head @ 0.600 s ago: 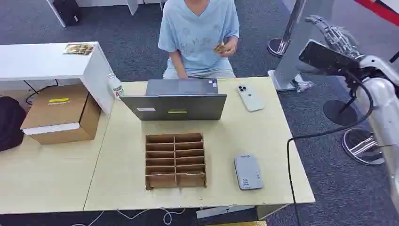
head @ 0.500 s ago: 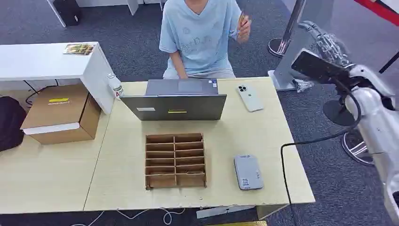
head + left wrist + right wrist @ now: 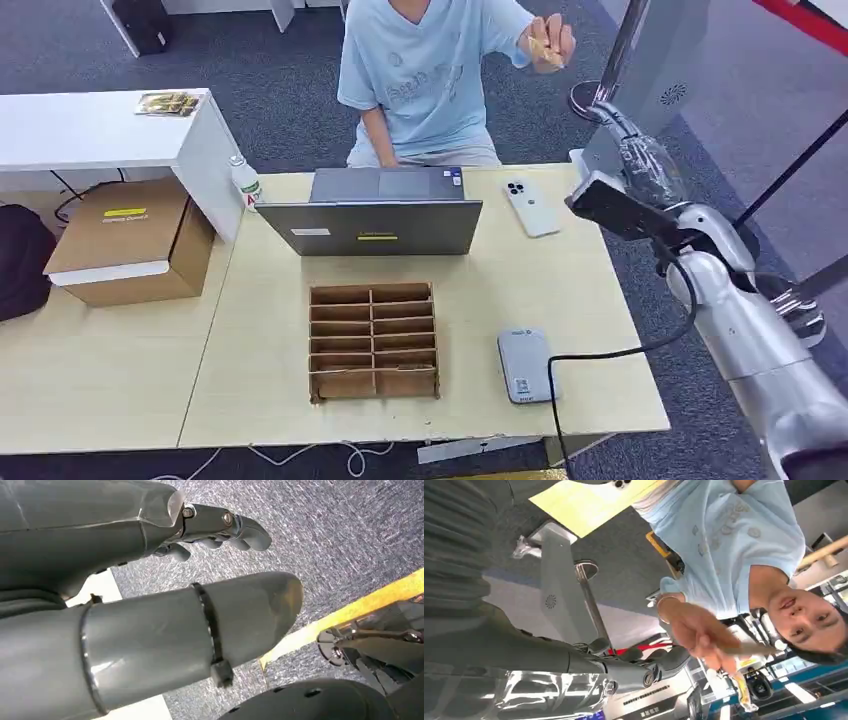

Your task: Pass the card to the sensor for recognition and then transmit it.

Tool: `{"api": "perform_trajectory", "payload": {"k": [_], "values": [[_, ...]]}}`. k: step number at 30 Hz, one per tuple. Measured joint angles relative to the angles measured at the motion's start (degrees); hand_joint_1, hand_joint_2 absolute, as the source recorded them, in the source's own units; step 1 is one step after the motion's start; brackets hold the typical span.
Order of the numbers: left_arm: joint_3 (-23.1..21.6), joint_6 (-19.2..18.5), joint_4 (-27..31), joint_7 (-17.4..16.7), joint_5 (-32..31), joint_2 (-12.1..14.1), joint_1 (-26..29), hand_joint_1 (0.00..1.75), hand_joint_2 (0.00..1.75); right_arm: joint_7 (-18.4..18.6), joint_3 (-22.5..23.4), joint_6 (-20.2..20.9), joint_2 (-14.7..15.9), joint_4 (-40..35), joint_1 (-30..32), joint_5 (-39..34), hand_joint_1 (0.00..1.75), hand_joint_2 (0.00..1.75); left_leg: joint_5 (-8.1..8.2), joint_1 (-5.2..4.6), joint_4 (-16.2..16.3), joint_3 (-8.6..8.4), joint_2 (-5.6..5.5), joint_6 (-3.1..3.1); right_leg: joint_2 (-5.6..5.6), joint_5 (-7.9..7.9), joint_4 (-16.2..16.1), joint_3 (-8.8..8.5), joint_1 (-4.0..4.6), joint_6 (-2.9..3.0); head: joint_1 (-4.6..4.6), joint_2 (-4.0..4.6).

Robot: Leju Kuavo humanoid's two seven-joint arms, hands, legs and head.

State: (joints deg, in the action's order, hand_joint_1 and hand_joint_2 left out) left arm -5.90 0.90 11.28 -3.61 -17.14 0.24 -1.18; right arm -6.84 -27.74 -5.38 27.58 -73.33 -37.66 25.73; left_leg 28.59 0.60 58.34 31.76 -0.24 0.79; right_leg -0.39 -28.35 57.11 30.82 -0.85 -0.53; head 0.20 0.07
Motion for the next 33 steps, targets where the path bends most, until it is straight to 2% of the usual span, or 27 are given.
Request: {"api": "perform_trajectory", "payload": {"k": [12, 29, 30, 31, 32, 33], "values": [[0.0, 0.1, 0.0, 0.7, -1.9, 0.0, 0.0, 0.0, 0.0, -1.0, 0.9, -4.6, -1.6, -0.5, 0.2, -0.2, 0.0, 1.75, -0.01, 0.0, 0.0, 0.0, 0.0, 0.01, 0.02, 0.0, 0.0, 0.0, 0.0, 0.0, 0.0, 0.0], [-0.2, -0.2, 0.0, 0.9, -3.0, 0.0, -0.1, 0.0, 0.0, -2.1, -0.4, -7.7, -8.6, 14.2, -11.9, -0.7, 0.03, 1.75, -0.03, 0.01, 0.0, 0.0, 0.01, 0.02, 0.01, 0.01, 0.0, 0.0, 0.0, 0.0, 0.0, 0.0], [-0.2, -0.3, 0.0, 0.9, -3.0, 0.0, -0.1, 0.0, 0.0, -2.1, -0.5, -7.8, -8.8, 14.8, -12.2, -0.7, 0.59, 1.75, -0.03, 0.01, 0.0, 0.0, 0.0, 0.02, 0.01, 0.01, 0.0, 0.0, 0.0, 0.0, 0.0, 0.0], [-0.2, -0.3, 0.0, 1.0, -3.1, 0.0, -0.1, 0.0, 0.0, -2.1, -0.6, -7.9, -9.0, 15.3, -12.6, -0.8, 1.47, 1.75, -0.03, 0.0, 0.0, 0.0, 0.0, 0.02, 0.01, 0.01, 0.0, 0.0, 0.0, 0.0, 0.0, 0.0], [-0.2, -0.3, 0.0, 1.2, -3.1, 0.0, -0.1, 0.0, 0.0, -2.1, -0.7, -8.0, -9.1, 15.8, -12.9, -0.9, 1.71, 1.75, -0.03, 0.0, 0.0, 0.01, 0.0, 0.02, 0.01, 0.01, 0.0, 0.01, 0.0, 0.0, 0.0, 0.0], [-0.2, -0.3, 0.0, 1.2, -3.1, 0.0, -0.1, 0.0, 0.0, -2.1, -0.8, -8.1, -9.2, 16.1, -13.1, -0.9, 1.75, 1.75, -0.03, 0.0, 0.0, 0.0, 0.0, 0.02, 0.01, 0.01, 0.0, 0.01, 0.0, 0.0, 0.0, 0.0]]}}
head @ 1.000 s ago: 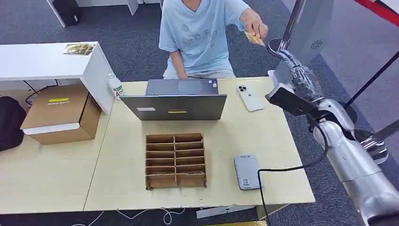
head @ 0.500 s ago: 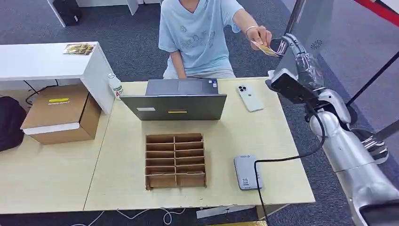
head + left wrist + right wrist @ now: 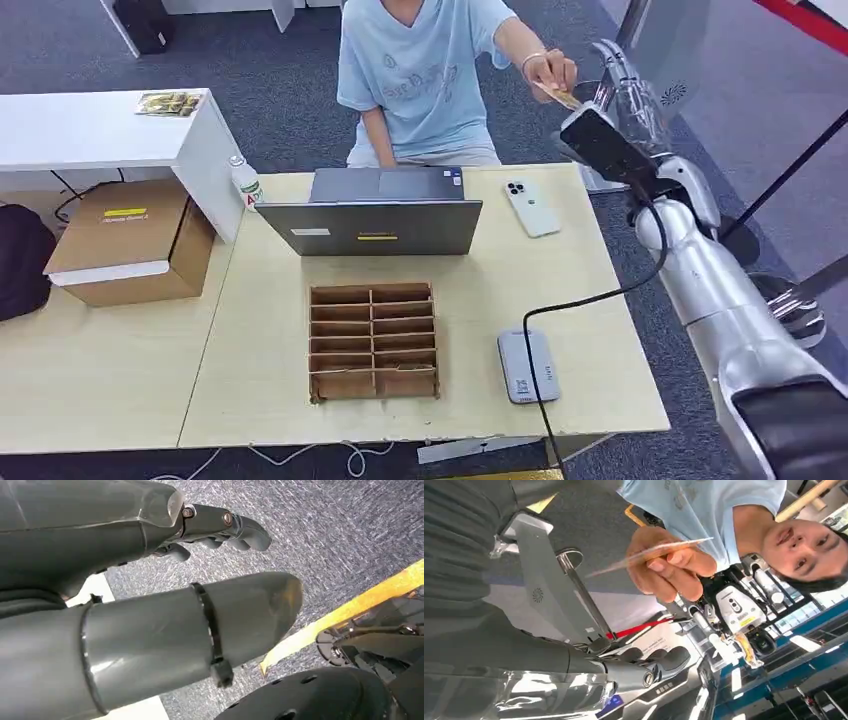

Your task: Pass the card to the sensor for recognition and then transmit it.

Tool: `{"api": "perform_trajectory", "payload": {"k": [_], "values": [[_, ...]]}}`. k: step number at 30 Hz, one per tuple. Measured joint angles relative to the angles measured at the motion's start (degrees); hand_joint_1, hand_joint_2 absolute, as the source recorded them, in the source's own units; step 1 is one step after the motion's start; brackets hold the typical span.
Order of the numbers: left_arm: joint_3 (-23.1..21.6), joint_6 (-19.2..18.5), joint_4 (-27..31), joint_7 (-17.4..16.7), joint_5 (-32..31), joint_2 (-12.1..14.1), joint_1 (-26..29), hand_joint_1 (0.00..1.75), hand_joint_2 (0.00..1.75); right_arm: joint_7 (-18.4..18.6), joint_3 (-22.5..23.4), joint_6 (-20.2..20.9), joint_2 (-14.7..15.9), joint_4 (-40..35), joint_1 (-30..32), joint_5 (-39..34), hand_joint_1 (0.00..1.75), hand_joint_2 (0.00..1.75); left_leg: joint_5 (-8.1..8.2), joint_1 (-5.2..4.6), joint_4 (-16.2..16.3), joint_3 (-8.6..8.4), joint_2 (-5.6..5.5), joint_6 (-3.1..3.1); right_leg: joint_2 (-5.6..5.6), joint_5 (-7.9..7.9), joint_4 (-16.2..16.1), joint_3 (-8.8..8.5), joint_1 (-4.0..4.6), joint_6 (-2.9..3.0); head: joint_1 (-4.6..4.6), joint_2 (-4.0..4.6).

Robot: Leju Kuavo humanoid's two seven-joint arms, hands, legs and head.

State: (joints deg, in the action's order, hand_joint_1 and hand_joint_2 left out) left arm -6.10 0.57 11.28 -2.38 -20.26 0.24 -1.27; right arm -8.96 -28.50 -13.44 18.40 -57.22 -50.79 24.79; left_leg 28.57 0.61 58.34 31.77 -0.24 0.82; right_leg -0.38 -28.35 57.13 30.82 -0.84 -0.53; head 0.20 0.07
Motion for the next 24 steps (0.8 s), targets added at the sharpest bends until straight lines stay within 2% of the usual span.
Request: {"api": "perform_trajectory", "payload": {"k": [24], "values": [[0.0, -0.3, 0.0, 0.2, -0.5, 0.0, 0.0, 0.0, 0.0, -0.9, -0.2, -2.4, -0.3, 3.5, -1.2, -1.1, 1.75, 1.75, 0.0, 0.0, 0.0, 0.0, 0.0, 0.0, 0.0, 0.0, 0.0, 0.0, 0.0, 0.0, 0.02, 0.0]]}}
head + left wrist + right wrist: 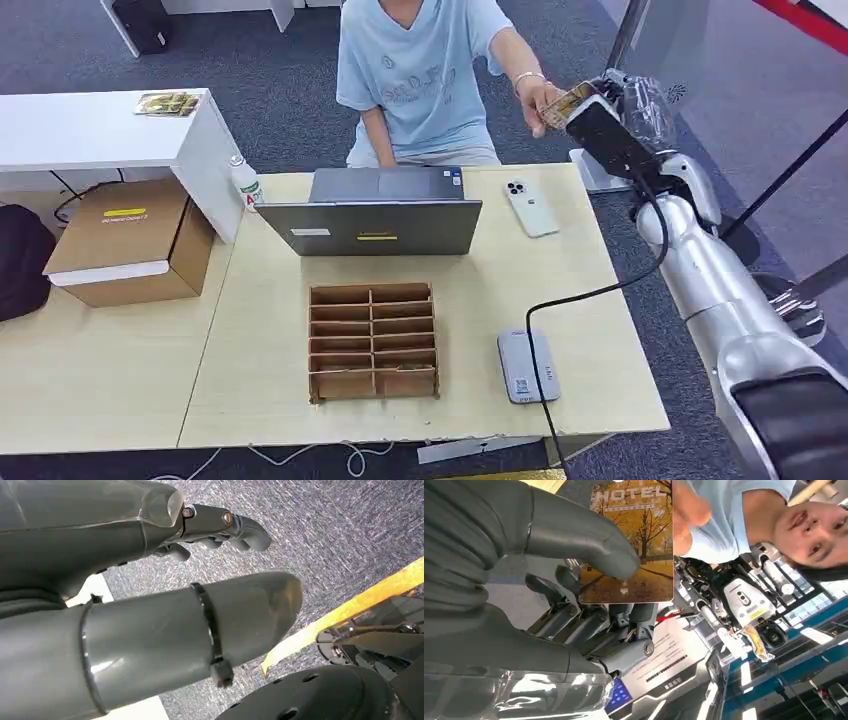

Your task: Pass the card to the sensor for recognition and then transmit it.

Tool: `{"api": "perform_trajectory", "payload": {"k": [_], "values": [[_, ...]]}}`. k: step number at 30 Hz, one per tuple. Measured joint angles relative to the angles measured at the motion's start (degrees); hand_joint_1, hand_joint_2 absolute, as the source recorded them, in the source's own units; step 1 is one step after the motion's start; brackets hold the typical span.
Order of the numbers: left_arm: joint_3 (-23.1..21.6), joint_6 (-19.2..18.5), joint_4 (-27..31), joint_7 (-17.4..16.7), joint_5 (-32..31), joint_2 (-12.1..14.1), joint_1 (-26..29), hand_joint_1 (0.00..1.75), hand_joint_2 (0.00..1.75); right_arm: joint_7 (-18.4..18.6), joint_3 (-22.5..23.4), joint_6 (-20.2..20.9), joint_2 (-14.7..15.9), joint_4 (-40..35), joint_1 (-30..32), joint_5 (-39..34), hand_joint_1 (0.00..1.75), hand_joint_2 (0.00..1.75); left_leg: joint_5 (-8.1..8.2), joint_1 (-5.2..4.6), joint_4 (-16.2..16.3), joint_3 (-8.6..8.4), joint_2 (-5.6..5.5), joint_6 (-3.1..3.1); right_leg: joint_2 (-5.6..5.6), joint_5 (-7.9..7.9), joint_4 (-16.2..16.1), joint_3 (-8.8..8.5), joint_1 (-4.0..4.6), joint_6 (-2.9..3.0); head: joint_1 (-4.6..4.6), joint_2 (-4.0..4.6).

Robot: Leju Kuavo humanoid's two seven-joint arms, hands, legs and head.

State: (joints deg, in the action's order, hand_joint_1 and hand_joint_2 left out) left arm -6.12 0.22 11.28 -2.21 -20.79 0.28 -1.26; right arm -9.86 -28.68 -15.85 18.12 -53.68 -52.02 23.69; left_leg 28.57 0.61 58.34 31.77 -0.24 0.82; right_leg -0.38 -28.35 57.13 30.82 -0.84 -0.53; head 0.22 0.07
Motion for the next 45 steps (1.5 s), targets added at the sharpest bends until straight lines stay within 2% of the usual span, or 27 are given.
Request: {"api": "perform_trajectory", "payload": {"k": [6, 8, 10, 12, 13, 17, 20, 22, 26, 30, 33, 37, 45], "values": [[0.0, 0.0, 0.0, 0.7, -0.3, 0.1, 0.0, 0.0, 0.0, 0.1, 0.2, 0.8, 0.3, 0.1, 0.0, -2.6, 1.75, 1.75, 0.0, 0.0, 0.0, -0.03, 0.01, 0.0, 0.01, 0.0, 0.0, 0.02, 0.0, 0.0, 0.0, 0.0], [0.0, -0.1, 0.0, 0.9, -0.3, 0.1, 0.1, 0.0, 0.0, 0.7, 0.6, 2.5, 1.1, -0.2, 0.1, -4.1, 1.75, 1.75, -0.02, 0.0, 0.0, -0.36, -0.04, 0.0, -0.03, 0.02, 0.0, 0.06, -0.01, -0.02, -0.02, 0.0], [0.0, -0.3, 0.0, 0.9, -0.3, 0.2, 0.2, 0.0, 0.0, 1.5, 1.2, 6.0, 2.6, -0.8, 0.2, -6.5, 1.75, 1.75, -0.04, 0.0, 0.1, -0.33, -0.07, 0.0, -0.05, 0.03, 0.0, 0.07, -0.02, -0.02, 0.0, 0.0], [0.0, -0.5, -0.1, 1.0, -0.3, 0.2, 0.2, 0.0, 0.0, 2.6, 2.0, 10.5, 4.9, -1.6, 0.4, -9.4, 1.75, 1.75, -0.04, -0.01, 0.1, -0.29, -0.14, -0.01, -0.11, 0.03, 0.0, 0.08, -0.03, -0.03, 0.0, 0.0], [0.0, -0.5, -0.1, 1.0, -0.2, 0.2, 0.3, 0.0, 0.0, 3.3, 2.6, 14.8, 6.6, -2.0, 0.4, -11.9, 1.75, 1.75, -0.03, -0.01, 0.2, -0.26, -0.17, -0.02, -0.14, 0.03, 0.0, 0.08, -0.03, -0.03, -0.02, 0.0], [0.0, -0.5, -0.1, 0.7, 0.1, 0.3, 0.6, 0.0, 0.0, 5.0, 4.5, 27.4, 12.7, -3.0, 0.4, -18.6, 1.75, 1.75, -0.02, -0.02, 0.2, -0.14, -0.3, -0.03, -0.25, 0.04, 0.0, 0.1, -0.04, -0.04, -0.02, 0.0], [0.0, -0.5, -0.1, 0.4, 0.2, 0.4, 0.6, 0.0, 0.0, 8.3, 5.3, 38.5, 17.2, -3.3, -0.8, -25.4, 1.75, 1.75, -0.02, -0.03, 0.2, -0.1, -0.33, -0.04, -0.26, 0.08, 0.0, 0.14, -0.06, -0.1, 0.0, 0.0], [0.1, -0.6, -0.1, 0.2, 0.3, 0.6, 0.6, 0.0, 0.0, 12.2, 5.1, 46.7, 20.3, -3.5, -2.6, -32.4, 1.75, 1.75, -0.03, -0.03, 0.2, -0.06, -0.38, -0.04, -0.29, 0.09, 0.0, 0.17, -0.06, -0.12, 0.0, 0.0], [0.2, -0.6, -0.1, -0.3, 0.4, 0.7, 0.5, 0.0, 0.0, 17.2, 3.7, 53.3, 25.8, -4.4, -5.7, -42.0, 1.75, 1.75, -0.03, -0.01, 0.2, -0.07, -0.36, -0.04, -0.27, 0.09, 0.0, 0.17, -0.05, -0.12, 0.0, 0.0], [0.4, -0.7, -0.1, -0.4, 0.4, 0.8, 0.4, 0.0, 0.0, 19.3, 0.3, 53.6, 29.9, -6.1, -6.0, -50.4, 1.75, 1.75, -0.03, -0.01, 0.2, -0.06, -0.35, -0.04, -0.26, 0.09, 0.0, 0.17, -0.03, -0.12, 0.0, 0.0], [0.5, -0.7, -0.1, -0.4, 0.4, 0.8, 0.4, 0.0, 0.0, 19.9, -2.8, 53.5, 31.8, -6.6, -5.9, -53.5, 1.75, 1.75, -0.03, -0.01, 0.2, -0.06, -0.33, -0.04, -0.25, 0.09, 0.0, 0.16, -0.03, -0.12, 0.0, 0.0], [0.5, -0.7, -0.1, -0.4, 0.1, 0.8, 0.3, 0.0, 0.0, 19.7, -7.5, 52.8, 32.6, -6.6, -5.5, -54.6, 1.75, 1.75, -0.05, -0.01, 0.2, -0.07, -0.3, -0.07, -0.22, 0.11, 0.0, 0.16, -0.03, -0.15, 0.0, 0.0], [0.5, -1.2, -0.1, -0.4, -0.5, 0.8, 0.1, 0.0, 0.0, 17.6, -15.8, 51.1, 32.3, -6.0, -3.2, -53.4, 1.75, 1.75, -0.06, -0.01, 0.2, -0.06, -0.31, -0.08, -0.24, 0.11, 0.0, 0.16, -0.03, -0.15, 0.0, 0.0]]}}
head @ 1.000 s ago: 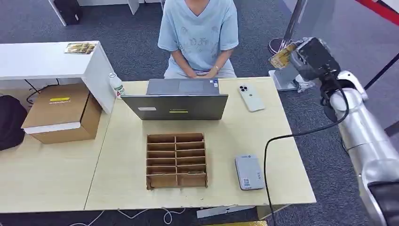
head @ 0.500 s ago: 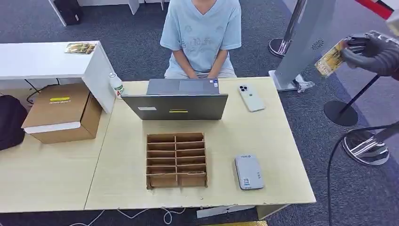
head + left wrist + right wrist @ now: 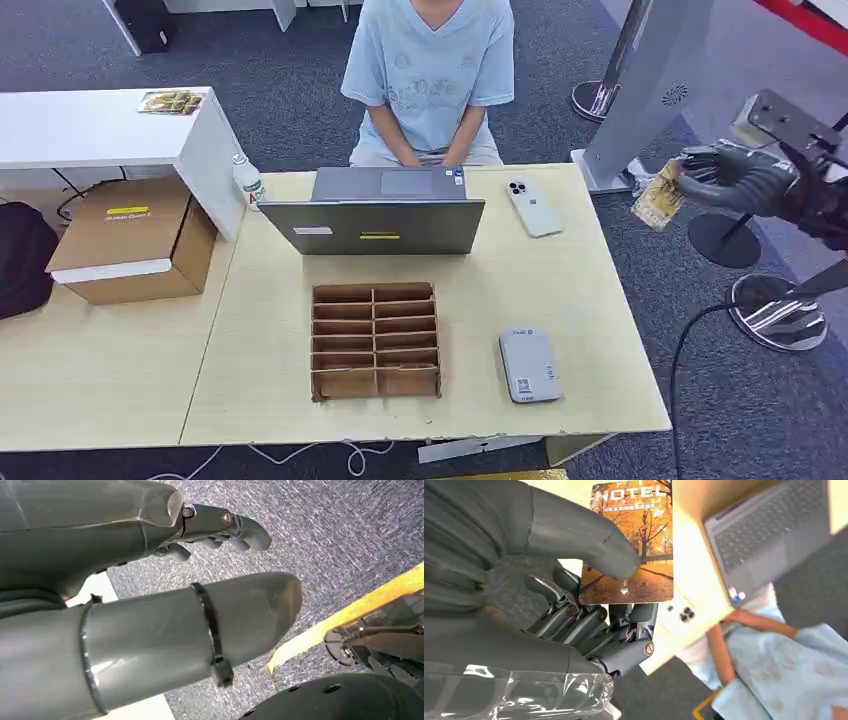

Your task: Pass the card to the sensor for recognition and then transmit it.

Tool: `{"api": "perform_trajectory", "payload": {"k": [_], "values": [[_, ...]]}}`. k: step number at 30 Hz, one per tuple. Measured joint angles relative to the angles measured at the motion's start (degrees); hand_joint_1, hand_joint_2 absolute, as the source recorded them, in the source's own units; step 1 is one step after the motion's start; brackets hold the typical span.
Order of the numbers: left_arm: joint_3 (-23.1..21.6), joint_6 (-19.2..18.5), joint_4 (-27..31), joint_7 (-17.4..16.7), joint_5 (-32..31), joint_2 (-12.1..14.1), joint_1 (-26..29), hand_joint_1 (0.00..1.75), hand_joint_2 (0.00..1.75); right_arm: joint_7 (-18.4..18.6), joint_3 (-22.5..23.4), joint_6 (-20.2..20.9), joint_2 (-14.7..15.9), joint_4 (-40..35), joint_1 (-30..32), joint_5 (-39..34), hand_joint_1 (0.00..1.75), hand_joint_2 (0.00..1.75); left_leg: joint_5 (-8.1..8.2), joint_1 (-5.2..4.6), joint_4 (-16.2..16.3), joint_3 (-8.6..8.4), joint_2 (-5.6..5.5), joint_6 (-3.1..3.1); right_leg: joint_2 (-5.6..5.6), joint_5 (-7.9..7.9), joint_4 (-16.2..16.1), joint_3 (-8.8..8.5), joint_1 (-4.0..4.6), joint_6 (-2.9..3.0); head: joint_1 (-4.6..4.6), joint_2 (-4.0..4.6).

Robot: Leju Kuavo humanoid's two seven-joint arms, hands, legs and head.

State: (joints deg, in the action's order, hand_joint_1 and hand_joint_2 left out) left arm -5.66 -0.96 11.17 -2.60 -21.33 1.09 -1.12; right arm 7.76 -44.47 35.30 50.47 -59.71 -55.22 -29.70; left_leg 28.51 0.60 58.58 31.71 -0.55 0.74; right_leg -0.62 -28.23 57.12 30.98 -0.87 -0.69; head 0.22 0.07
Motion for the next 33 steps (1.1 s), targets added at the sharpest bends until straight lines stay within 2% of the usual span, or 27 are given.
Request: {"api": "perform_trajectory", "payload": {"k": [7, 17, 33], "values": [[0.0, -0.3, 0.0, 0.2, -0.5, 0.0, 0.0, 0.0, 0.0, -2.7, -3.3, -1.1, -0.7, 1.5, 2.9, 2.5, 1.75, 1.75, 0.0, 0.0, 0.0, 0.03, -0.01, 0.0, -0.01, 0.0, 0.0, 0.0, 0.0, 0.0, -0.02, 0.0], [0.5, -0.3, 0.0, 0.3, -1.1, -0.2, 0.0, 0.0, 0.0, -6.4, -5.6, -1.2, -4.2, 7.2, 7.4, 7.5, 1.75, 1.75, 0.0, 0.01, 0.0, 0.03, -0.01, 0.0, -0.02, 0.0, 0.0, 0.0, 0.02, 0.0, -0.02, 0.0], [1.1, -0.5, 0.0, 0.8, -2.1, -0.2, 0.0, 0.0, 0.0, -6.5, -6.9, 0.0, -6.6, 7.0, 14.0, 10.9, 1.75, 1.75, -0.01, 0.01, 0.0, 0.04, -0.02, -0.01, -0.02, 0.0, 0.0, 0.0, 0.02, 0.0, -0.02, 0.0]]}}
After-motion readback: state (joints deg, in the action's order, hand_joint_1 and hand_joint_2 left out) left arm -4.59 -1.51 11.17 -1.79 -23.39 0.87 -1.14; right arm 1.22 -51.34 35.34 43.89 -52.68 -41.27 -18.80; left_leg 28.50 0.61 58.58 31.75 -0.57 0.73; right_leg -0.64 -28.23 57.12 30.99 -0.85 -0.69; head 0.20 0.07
